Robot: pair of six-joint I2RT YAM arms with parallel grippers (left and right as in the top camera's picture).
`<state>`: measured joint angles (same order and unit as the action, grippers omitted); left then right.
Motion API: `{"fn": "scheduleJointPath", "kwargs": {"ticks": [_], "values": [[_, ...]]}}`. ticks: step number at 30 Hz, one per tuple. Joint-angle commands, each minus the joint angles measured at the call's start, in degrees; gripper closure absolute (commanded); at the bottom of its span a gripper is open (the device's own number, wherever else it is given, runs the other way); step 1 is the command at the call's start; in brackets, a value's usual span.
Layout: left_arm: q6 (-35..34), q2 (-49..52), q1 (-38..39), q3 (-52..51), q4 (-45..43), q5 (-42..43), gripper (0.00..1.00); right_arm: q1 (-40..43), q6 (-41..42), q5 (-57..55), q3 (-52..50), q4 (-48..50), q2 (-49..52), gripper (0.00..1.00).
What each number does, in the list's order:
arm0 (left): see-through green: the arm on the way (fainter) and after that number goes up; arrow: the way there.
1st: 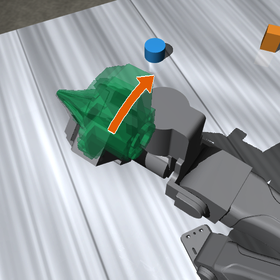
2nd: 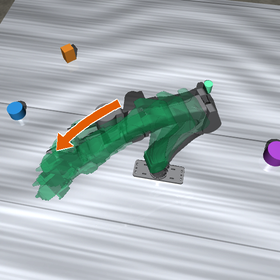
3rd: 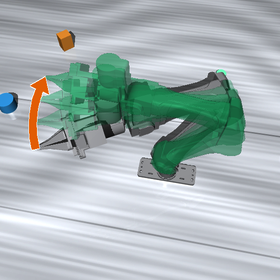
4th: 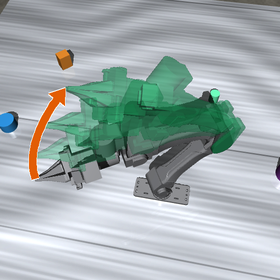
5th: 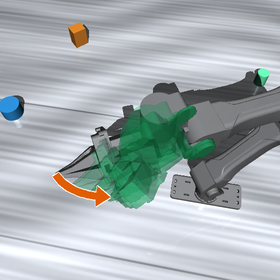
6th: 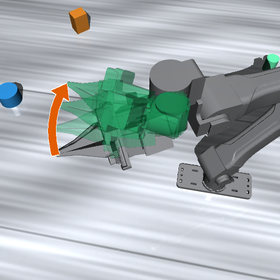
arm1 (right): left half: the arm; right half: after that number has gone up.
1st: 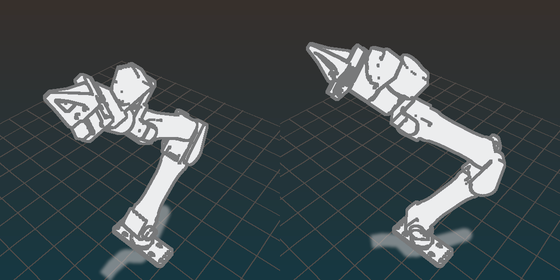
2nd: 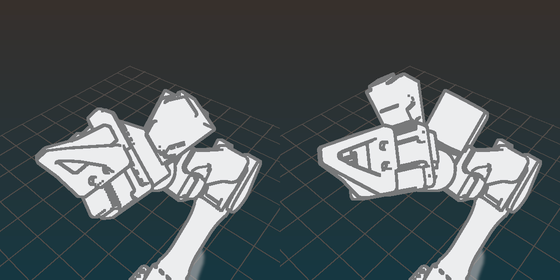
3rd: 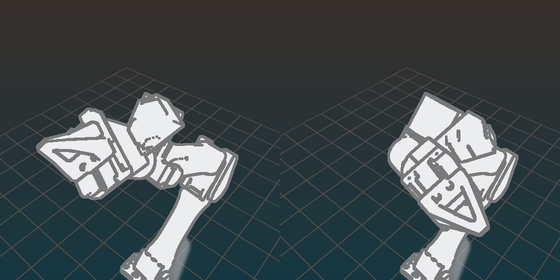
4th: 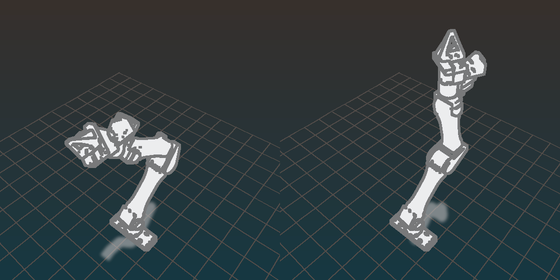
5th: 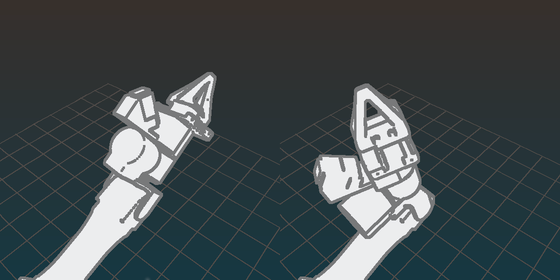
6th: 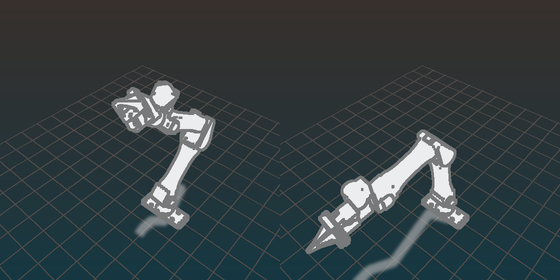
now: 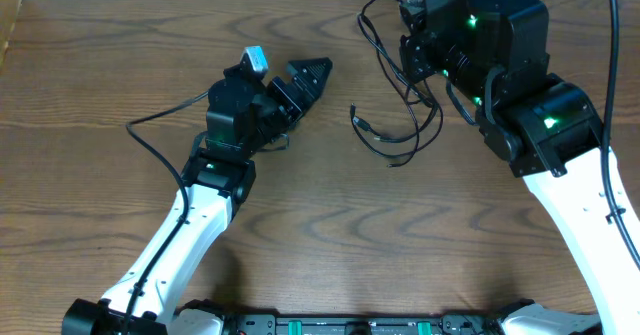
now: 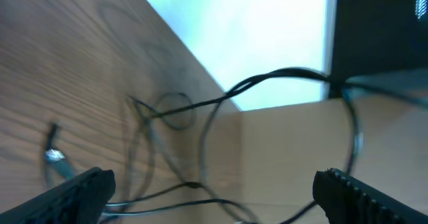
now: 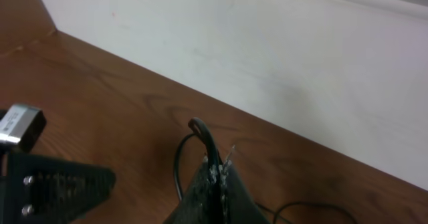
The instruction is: Untangle cables
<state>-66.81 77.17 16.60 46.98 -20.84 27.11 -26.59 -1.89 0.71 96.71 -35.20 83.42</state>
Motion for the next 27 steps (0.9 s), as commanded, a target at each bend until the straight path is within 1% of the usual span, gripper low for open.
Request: {"fn": "scheduleJointPath", "kwargs": {"ticks": [1,4,6,11,14,19,23,24,25,26,27], "values": [[-8.74,0.33,1.33,0.17,-3.34,1.90,0.01,0.52,1.09,4.26,1.01,0.48,0.22,0.99],[-8.98,0.33,3.39,0.20,-9.05,2.25,0.00,0.52,1.95,4.44,1.01,0.44,0.22,0.99],[-8.96,0.33,4.87,0.44,-11.28,1.73,0.01,0.52,2.10,4.68,1.01,0.44,0.24,0.99],[-8.98,1.11,7.41,0.63,-10.82,-2.54,0.01,0.50,2.10,10.67,1.01,0.39,0.24,0.99],[-11.74,2.69,7.61,0.76,-11.43,-2.67,0.01,0.50,2.10,13.73,1.01,0.22,0.24,0.99],[-12.72,5.92,7.65,1.05,-16.15,-2.82,0.00,0.48,2.08,18.38,1.01,-0.07,0.24,0.99],[-14.58,7.69,7.65,1.18,-18.99,-4.66,0.00,0.35,2.10,19.21,1.01,-1.81,0.24,0.99],[-14.53,8.00,7.65,1.18,-19.87,-4.94,0.06,0.35,2.10,19.21,1.01,-2.29,0.24,0.99],[-14.51,8.24,7.65,1.18,-20.44,-5.38,0.14,0.35,2.08,19.21,1.01,-2.73,0.24,0.99],[-14.51,8.39,7.65,1.18,-20.50,-5.95,0.27,0.31,2.08,19.21,1.01,-3.10,0.24,0.99],[-14.49,8.46,7.65,1.16,-20.41,-6.71,0.49,0.28,2.08,19.21,1.01,-3.41,0.24,0.99]]}}
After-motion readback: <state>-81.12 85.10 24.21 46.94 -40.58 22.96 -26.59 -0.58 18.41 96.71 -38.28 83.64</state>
